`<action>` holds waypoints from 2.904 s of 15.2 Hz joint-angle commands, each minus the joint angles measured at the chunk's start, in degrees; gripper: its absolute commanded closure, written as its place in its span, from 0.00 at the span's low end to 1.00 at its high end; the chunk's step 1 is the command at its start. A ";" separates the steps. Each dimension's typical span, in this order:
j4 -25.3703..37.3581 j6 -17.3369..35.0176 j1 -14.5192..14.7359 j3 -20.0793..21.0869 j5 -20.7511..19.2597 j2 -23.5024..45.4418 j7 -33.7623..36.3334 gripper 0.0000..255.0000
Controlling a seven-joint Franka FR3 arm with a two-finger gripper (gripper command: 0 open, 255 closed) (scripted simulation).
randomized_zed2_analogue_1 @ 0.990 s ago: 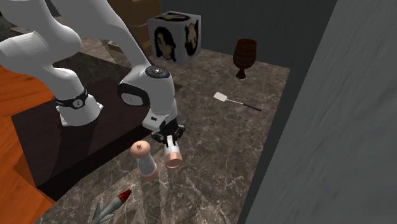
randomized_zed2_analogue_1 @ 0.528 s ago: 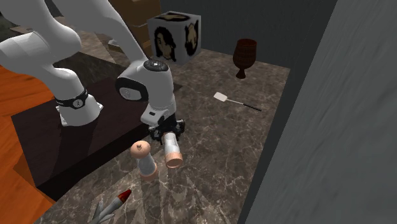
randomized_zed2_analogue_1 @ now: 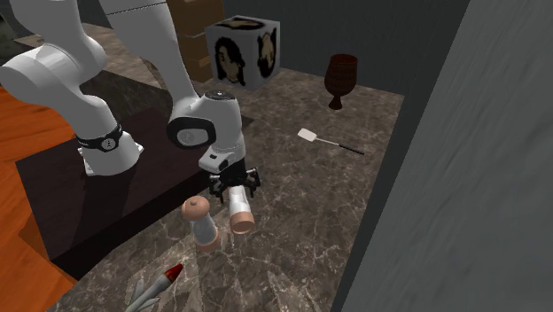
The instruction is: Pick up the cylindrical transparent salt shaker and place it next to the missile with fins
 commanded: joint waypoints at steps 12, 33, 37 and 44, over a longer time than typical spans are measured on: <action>1.31 1.66 0.88 -1.10 -0.65 2.81 0.91 1.00; -2.66 -8.39 -4.84 5.87 6.18 -10.94 -6.60 1.00; -3.30 -11.40 -5.69 7.28 8.94 -14.63 -9.12 1.00; -3.76 -16.90 -6.11 8.63 13.38 -20.77 -13.08 1.00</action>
